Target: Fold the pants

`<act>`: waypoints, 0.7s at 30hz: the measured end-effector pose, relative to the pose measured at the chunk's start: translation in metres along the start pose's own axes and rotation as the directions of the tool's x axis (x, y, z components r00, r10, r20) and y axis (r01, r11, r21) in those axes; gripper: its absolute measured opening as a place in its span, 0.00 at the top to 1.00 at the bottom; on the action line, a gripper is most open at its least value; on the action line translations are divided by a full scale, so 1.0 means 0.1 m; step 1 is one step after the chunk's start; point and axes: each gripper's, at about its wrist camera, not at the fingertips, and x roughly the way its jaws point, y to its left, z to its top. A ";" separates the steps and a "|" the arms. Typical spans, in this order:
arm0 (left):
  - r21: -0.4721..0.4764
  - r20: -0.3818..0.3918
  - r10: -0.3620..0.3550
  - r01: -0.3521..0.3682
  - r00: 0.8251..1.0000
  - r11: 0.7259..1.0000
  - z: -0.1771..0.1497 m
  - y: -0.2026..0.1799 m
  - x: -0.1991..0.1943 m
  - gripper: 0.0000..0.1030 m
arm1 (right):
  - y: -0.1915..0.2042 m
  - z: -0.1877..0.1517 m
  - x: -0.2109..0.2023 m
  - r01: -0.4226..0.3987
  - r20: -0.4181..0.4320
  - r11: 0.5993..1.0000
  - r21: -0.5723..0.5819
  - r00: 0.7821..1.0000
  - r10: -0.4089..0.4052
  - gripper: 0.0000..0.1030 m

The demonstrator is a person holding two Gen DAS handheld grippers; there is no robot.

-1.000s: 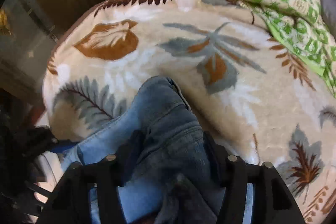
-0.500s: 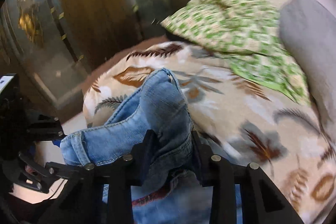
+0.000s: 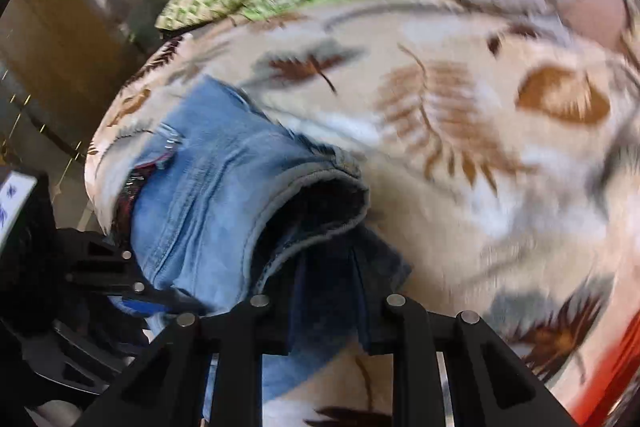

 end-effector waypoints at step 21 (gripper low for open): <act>-0.131 0.175 0.236 -0.215 0.956 0.968 0.12 0.24 -1.20 0.04 | 0.44 -0.27 -0.89 0.245 0.204 0.968 -0.053 0.952 -0.229 0.22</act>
